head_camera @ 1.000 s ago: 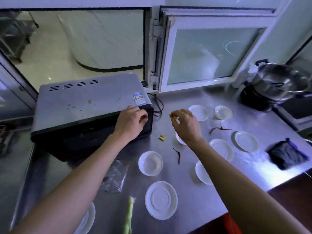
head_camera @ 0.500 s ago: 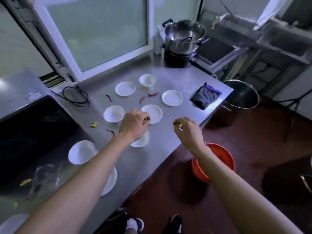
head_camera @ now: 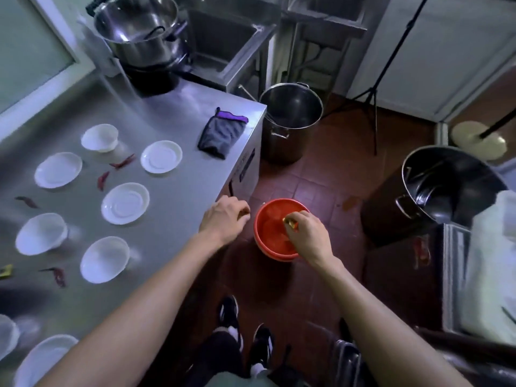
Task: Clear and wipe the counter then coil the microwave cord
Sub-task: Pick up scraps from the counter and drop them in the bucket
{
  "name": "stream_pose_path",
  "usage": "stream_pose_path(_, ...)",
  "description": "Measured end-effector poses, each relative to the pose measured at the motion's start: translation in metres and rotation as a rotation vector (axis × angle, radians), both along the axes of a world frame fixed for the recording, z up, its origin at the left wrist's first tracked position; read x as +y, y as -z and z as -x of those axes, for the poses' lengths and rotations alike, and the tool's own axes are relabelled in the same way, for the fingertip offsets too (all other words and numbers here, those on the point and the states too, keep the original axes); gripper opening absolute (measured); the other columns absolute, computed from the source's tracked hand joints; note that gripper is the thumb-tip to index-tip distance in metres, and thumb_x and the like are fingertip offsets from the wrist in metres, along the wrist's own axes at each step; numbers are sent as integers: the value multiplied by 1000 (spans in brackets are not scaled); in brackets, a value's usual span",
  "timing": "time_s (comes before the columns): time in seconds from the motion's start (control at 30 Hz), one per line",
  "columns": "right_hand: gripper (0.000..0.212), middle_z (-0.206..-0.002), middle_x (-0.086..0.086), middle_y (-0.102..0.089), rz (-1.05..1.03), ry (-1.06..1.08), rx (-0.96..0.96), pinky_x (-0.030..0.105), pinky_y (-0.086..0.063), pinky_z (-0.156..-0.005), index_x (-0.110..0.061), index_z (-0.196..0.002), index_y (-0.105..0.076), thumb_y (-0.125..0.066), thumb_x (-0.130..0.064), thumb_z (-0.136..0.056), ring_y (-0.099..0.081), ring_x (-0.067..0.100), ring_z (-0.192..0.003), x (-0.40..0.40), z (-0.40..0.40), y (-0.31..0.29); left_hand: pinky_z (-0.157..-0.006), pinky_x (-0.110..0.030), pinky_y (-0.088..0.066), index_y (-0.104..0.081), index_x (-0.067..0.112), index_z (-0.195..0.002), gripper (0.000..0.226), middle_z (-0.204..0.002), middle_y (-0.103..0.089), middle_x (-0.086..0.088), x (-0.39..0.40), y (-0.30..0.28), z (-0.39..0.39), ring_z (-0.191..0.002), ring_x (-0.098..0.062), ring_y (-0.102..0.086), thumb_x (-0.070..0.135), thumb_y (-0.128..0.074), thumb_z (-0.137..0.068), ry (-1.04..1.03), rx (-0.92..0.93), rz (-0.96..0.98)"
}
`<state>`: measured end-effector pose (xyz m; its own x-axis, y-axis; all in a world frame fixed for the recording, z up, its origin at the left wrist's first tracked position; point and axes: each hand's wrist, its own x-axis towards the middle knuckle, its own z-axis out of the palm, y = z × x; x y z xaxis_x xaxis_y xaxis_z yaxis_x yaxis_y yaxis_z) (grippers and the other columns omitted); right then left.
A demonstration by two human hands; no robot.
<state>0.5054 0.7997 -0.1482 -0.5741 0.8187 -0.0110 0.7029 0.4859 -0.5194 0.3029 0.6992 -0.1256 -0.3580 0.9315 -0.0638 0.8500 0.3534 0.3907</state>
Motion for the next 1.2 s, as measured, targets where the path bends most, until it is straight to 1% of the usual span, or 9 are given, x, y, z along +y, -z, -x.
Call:
stream_pose_path(0.13,10,-94,-5,-67,60,65,-49,27,-41,-65,-23,-98,-73,-67,-25,-91,-63,20,-88,25,-12,19,-85,-35,-47,-68,31,-102,15,-99,-65,4,44,26,-5,-100,-19,-56,40,-63,-91,69,-20,19)
stream_pose_path(0.33,14,-95,-3,-67,151,163,-144,35,-49,-72,-22,-102,-72,-67,-28,-91,-63,23,-93,74,-3,53,-88,-36,-49,-68,30,-102,16,-100,-66,5,108,79,7,-100,-19,-57,40,-65,-89,137,-152,107)
stream_pose_path(0.5,15,-96,-1,-67,254,207,-178,35,-50,-76,-19,-104,-73,-66,-23,-91,-63,24,-94,99,10,97,-88,-38,-49,-67,32,-101,14,-99,-64,6,139,128,19,-101,-19,-56,40,-64,-89,139,-243,227)
stream_pose_path(0.6,17,-99,-1,-67,338,227,-211,35,-50,-78,-21,-106,-73,-64,-25,-92,-62,22,-97,110,13,129,-87,-38,-48,-66,33,-100,13,-96,-62,10,155,161,21,-100,-17,-54,40,-63,-90,111,-294,285)
stream_pose_path(0.77,18,-102,-3,-66,432,236,-239,35,-51,-77,-24,-107,-71,-62,-26,-92,-62,21,-98,143,17,207,-85,-36,-48,-65,34,-99,11,-98,-63,11,195,237,17,-100,-17,-54,38,-64,-89,74,-337,324)
stream_pose_path(0.87,19,-104,-3,-66,460,217,-266,34,-49,-76,-26,-108,-71,-61,-25,-91,-62,21,-100,159,19,263,-83,-36,-49,-66,33,-98,11,-96,-64,11,219,288,9,-99,-17,-55,38,-65,-89,33,-338,332)
stream_pose_path(0.93,19,-103,-3,-66,481,204,-280,35,-50,-77,-27,-107,-70,-60,-26,-91,-62,21,-100,168,20,301,-82,-35,-48,-65,34,-98,11,-95,-63,12,232,326,2,-99,-16,-56,39,-65,-89,13,-330,350)
stream_pose_path(1.07,19,-104,-3,-65,501,210,-279,37,-52,-78,-27,-108,-70,-60,-26,-92,-62,21,-100,184,16,370,-82,-34,-48,-66,34,-99,12,-98,-65,11,247,399,-9,-101,-17,-57,39,-64,-89,-16,-345,379)
stream_pose_path(1.2,19,-107,-1,-67,512,247,-284,36,-52,-79,-25,-108,-70,-60,-26,-92,-62,23,-102,197,11,426,-82,-31,-43,-66,35,-100,13,-103,-67,10,258,456,-18,-103,-17,-57,39,-65,-88,-25,-346,388)
